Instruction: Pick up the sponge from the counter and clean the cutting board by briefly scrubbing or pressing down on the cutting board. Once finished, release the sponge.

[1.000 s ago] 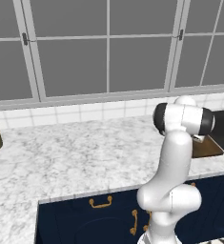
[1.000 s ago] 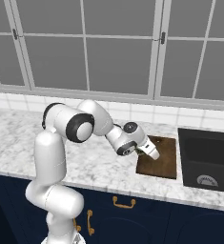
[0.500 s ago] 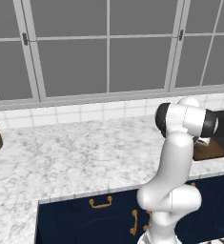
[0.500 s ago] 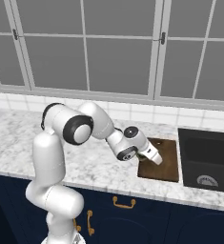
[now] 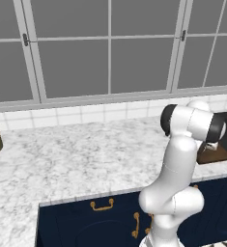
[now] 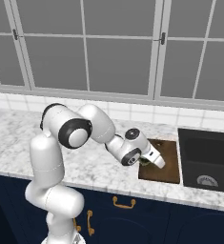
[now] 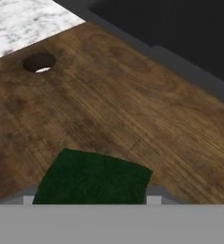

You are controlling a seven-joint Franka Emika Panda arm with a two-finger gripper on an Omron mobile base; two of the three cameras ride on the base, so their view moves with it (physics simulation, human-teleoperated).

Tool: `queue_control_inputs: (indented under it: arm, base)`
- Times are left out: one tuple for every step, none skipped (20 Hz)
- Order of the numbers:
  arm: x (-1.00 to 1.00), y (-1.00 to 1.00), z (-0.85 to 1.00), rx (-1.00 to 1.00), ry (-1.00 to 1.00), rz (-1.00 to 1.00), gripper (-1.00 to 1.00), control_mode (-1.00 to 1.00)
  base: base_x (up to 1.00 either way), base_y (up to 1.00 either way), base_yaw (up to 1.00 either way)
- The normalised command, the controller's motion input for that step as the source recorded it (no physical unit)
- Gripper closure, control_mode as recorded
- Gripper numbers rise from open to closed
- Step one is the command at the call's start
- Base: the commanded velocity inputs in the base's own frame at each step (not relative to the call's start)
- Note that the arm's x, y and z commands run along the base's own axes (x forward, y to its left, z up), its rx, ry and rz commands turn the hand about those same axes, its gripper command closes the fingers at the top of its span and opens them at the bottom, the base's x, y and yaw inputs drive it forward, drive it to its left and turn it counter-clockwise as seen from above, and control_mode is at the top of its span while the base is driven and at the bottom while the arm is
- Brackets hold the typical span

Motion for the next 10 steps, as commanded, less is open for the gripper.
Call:
queue_control_inputs:
  arm:
    - [-1.0,-0.07,-0.95,0.0,0.02,0.0,1.0,-1.0]
    - [-1.0,-0.1,-0.96,0.0,0.01,0.0,1.0,-1.0]
    - [-1.0,-0.16,-0.94,0.0,0.0,0.0,1.0,-1.0]
    - [-1.0,-0.16,-0.87,0.0,0.0,0.0,1.0,-1.0]
    - [-1.0,-0.24,-0.71,0.03,0.0,0.0,1.0,-1.0]
    - [-1.0,-0.24,-0.61,0.05,0.0,0.0,1.0,-1.0]
    - [-1.0,-0.22,-0.58,0.05,0.0,0.0,1.0,-1.0]
    - [-1.0,-0.24,-0.54,0.05,0.0,0.0,1.0,-1.0]
    - [-1.0,-0.22,-0.53,0.04,0.0,0.0,1.0,-1.0]
    - [-1.0,-0.29,-0.45,0.06,0.0,0.0,1.0,-1.0]
  base:
    - [0.0,0.0,0.0]
    - [0.0,0.0,0.0]
    - [0.0,0.0,0.0]
    - [0.0,0.0,0.0]
    - [0.0,0.0,0.0]
    - [0.0,0.0,0.0]
    - [0.0,0.0,0.0]
    - [0.0,0.0,0.0]
    - [0.0,0.0,0.0]
    - [0.0,0.0,0.0]
